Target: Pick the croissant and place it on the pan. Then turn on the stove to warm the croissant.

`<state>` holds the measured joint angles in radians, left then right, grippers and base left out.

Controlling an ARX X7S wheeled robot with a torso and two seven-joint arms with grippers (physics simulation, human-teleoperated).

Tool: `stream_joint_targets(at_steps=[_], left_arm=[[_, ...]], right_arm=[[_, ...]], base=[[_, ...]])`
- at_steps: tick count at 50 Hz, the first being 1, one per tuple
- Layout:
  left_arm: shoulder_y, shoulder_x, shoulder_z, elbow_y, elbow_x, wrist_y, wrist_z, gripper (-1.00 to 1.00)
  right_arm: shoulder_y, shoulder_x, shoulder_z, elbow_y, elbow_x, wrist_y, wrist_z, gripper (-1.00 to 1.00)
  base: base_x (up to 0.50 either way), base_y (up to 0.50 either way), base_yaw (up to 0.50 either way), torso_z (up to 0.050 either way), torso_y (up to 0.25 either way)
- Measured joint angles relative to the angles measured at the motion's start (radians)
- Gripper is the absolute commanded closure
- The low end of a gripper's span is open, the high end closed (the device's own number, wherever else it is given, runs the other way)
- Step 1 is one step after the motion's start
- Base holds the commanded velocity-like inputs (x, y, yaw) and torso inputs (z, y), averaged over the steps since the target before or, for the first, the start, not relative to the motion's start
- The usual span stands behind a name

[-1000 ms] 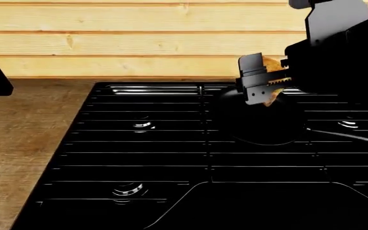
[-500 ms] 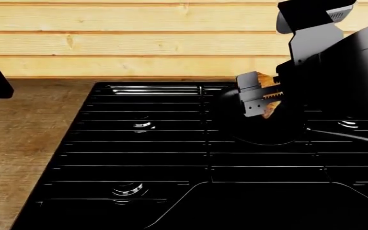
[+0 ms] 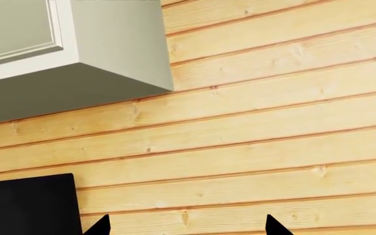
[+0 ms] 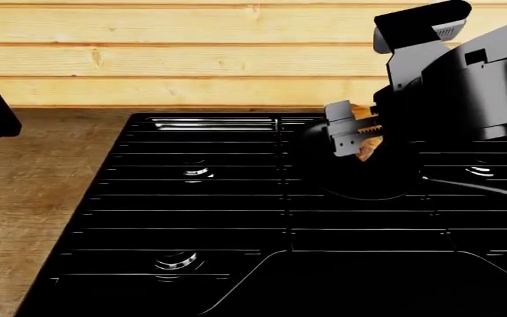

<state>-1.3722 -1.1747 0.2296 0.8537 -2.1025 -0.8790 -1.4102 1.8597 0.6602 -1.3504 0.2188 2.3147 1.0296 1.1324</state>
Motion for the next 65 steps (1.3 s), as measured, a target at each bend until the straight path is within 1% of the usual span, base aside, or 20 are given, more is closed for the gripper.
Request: stream_joint_targets(at_steps=[17, 44, 65], left_arm=[[0.011, -0.005, 0.000, 0.003, 0.009, 0.006, 0.008, -1.00], [0.013, -0.013, 0.004, 0.007, 0.013, 0.014, 0.012, -1.00], [0.024, -0.017, 0.004, 0.009, 0.023, 0.019, 0.020, -1.00]], right_arm=[[-0.027, -0.017, -0.025, 0.091, -0.091, 0.012, -0.071, 1.00], [-0.069, -0.032, -0.042, 0.125, -0.159, 0.011, -0.141, 1.00], [-0.099, -0.106, -0.076, 0.262, -0.280, 0.004, -0.289, 1.00]], base=[[0.00, 0.00, 0.00, 0.000, 0.000], [0.00, 0.00, 0.00, 0.000, 0.000], [0.00, 0.00, 0.00, 0.000, 0.000]])
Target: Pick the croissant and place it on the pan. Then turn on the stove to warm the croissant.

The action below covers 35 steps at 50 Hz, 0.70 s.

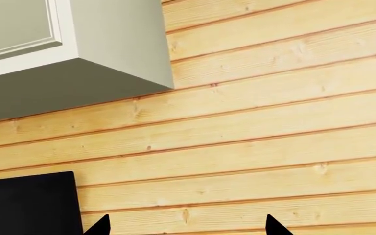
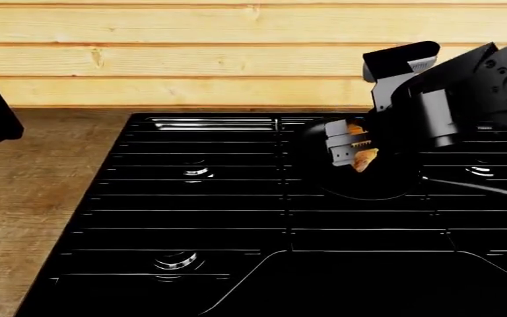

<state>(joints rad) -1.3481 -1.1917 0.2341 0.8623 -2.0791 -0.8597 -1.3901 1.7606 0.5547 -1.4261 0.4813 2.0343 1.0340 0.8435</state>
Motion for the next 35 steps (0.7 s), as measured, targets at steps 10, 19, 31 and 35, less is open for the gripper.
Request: stream_joint_targets(at_steps=[10, 19, 31, 35], left_arm=[[0.001, 0.002, 0.003, -0.004, 0.008, -0.001, 0.005, -1.00], [0.009, 0.002, 0.003, -0.004, 0.017, 0.000, 0.011, -1.00], [0.022, -0.005, -0.002, -0.001, 0.023, 0.005, 0.019, -1.00], [0.025, -0.008, -0.005, 0.001, 0.024, 0.007, 0.020, -1.00]], right_arm=[[-0.015, -0.031, -0.024, 0.067, -0.055, -0.003, -0.056, 1.00], [-0.024, -0.047, -0.043, 0.109, -0.093, -0.006, -0.089, 1.00], [-0.035, -0.063, -0.058, 0.138, -0.122, -0.009, -0.112, 1.00], [-0.037, -0.066, -0.062, 0.142, -0.129, -0.009, -0.117, 1.00]], base=[[0.00, 0.00, 0.00, 0.000, 0.000], [0.00, 0.00, 0.00, 0.000, 0.000], [0.00, 0.00, 0.00, 0.000, 0.000], [0.00, 0.00, 0.00, 0.000, 0.000]])
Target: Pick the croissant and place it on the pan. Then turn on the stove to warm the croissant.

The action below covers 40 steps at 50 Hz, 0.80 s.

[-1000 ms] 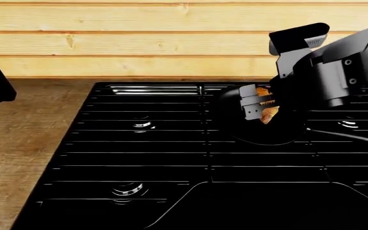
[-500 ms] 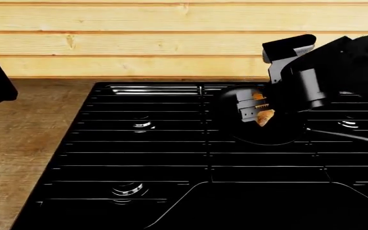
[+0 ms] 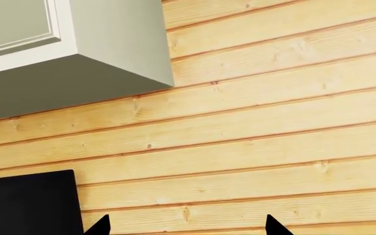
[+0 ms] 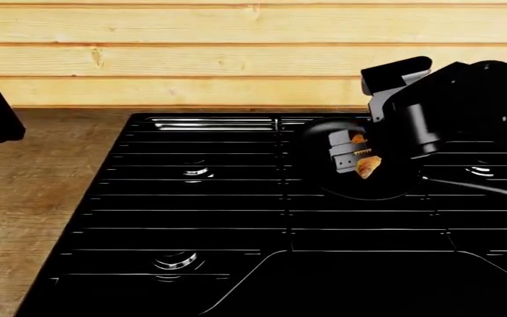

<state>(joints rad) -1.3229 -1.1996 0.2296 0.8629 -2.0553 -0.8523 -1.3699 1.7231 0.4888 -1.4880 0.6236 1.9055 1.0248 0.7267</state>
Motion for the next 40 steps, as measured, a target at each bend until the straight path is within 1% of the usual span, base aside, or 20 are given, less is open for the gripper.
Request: stream_joint_targets(at_steps=[28, 29, 40], left_arm=[[0.014, -0.009, -0.005, 0.003, 0.007, 0.008, 0.009, -1.00], [0.013, -0.009, -0.005, 0.002, 0.007, 0.008, 0.009, -1.00], [0.007, -0.012, -0.005, 0.002, 0.003, 0.009, 0.009, -1.00]], right_arm=[[-0.017, -0.053, -0.035, 0.077, -0.063, -0.002, -0.082, 1.00], [-0.017, -0.053, -0.035, 0.078, -0.063, -0.002, -0.083, -1.00], [-0.005, -0.040, -0.020, 0.075, -0.059, 0.004, -0.075, -1.00]], base=[[0.00, 0.00, 0.00, 0.000, 0.000], [0.00, 0.00, 0.00, 0.000, 0.000], [0.00, 0.00, 0.00, 0.000, 0.000]])
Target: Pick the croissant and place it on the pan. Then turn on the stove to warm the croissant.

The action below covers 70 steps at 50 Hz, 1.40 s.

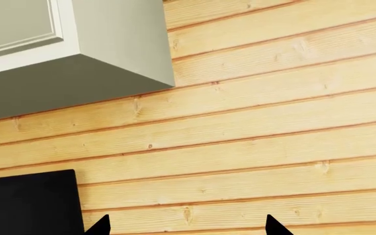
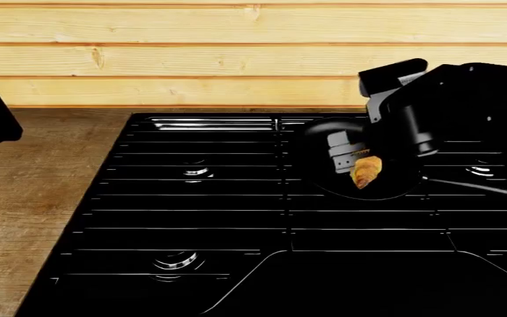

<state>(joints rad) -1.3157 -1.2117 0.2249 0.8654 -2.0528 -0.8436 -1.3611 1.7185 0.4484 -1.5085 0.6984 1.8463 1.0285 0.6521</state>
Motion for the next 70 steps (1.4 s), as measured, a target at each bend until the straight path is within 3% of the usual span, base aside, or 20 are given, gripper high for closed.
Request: stream_joint_targets(at_steps=[13, 30, 52, 70], left_arm=[[-0.010, -0.002, 0.002, 0.001, -0.006, 0.001, -0.003, -1.00], [-0.057, 0.030, 0.040, -0.012, -0.017, -0.015, -0.023, -1.00], [-0.089, 0.077, 0.080, -0.036, -0.003, -0.031, -0.024, -1.00], [-0.081, 0.083, 0.082, -0.035, 0.013, -0.024, -0.014, -1.00]], right_arm=[[0.036, 0.042, 0.031, -0.057, 0.043, 0.016, 0.051, -1.00], [0.155, 0.180, 0.129, -0.290, 0.289, 0.060, 0.257, -1.00], [0.248, 0.455, 0.249, -0.728, 0.621, -0.046, 0.502, -1.00], [0.255, 0.570, 0.279, -0.918, 0.722, -0.116, 0.587, -1.00]], base=[[0.00, 0.00, 0.00, 0.000, 0.000], [0.00, 0.00, 0.00, 0.000, 0.001], [-0.03, 0.00, 0.00, 0.000, 0.000], [-0.14, 0.00, 0.00, 0.000, 0.001]])
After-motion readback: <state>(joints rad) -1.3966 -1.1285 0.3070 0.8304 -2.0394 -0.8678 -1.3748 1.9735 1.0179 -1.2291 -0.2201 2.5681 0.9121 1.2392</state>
